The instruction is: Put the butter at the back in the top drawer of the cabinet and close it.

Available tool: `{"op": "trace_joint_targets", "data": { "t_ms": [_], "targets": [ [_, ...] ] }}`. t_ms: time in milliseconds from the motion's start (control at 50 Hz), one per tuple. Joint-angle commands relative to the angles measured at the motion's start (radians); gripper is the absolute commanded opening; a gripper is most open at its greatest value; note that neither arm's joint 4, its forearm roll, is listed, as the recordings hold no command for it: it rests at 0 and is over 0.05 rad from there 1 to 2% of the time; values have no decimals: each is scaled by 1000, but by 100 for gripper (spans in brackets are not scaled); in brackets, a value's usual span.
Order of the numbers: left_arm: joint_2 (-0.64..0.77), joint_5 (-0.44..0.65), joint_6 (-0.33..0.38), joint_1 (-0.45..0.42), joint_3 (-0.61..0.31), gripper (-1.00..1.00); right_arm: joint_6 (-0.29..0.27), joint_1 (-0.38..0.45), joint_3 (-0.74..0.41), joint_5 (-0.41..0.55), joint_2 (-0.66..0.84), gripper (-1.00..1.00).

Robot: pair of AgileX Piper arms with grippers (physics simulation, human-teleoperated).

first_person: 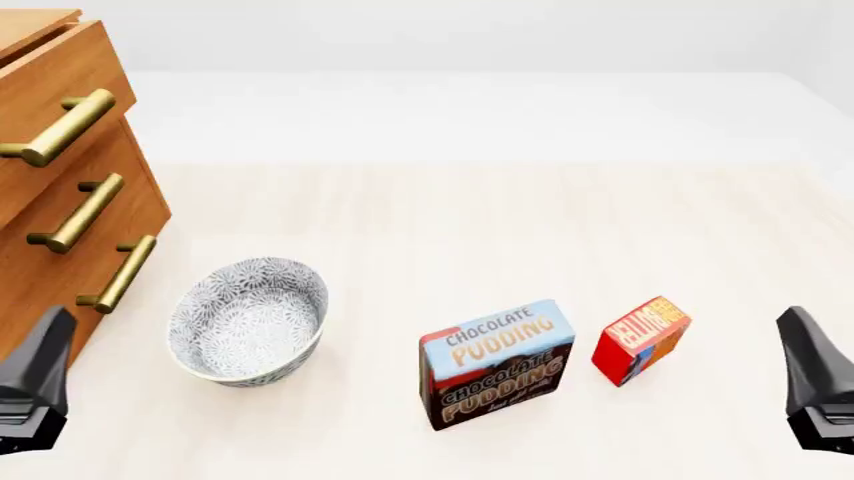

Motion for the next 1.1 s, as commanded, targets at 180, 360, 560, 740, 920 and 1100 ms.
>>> {"op": "trace_joint_targets", "data": {
  "t_ms": [180,360,560,740,920,1100],
  "targets": [
    [19,-5,4,4,-2,100,0,0,-3,-1,4,100],
    [39,-19,36,-26,-3,100,0,0,-3,-1,4,100],
    [13,-5,81,-28,-4,100,0,0,-3,-1,4,100],
    [311,-246,165,-62,-54,100,0,0,-3,-1,4,100],
    [473,-258,240,-74,-219,100,0,0,-3,-1,4,100],
    [390,-104,328,-90,-287,100,0,0,-3,-1,4,100]
  ]
}}
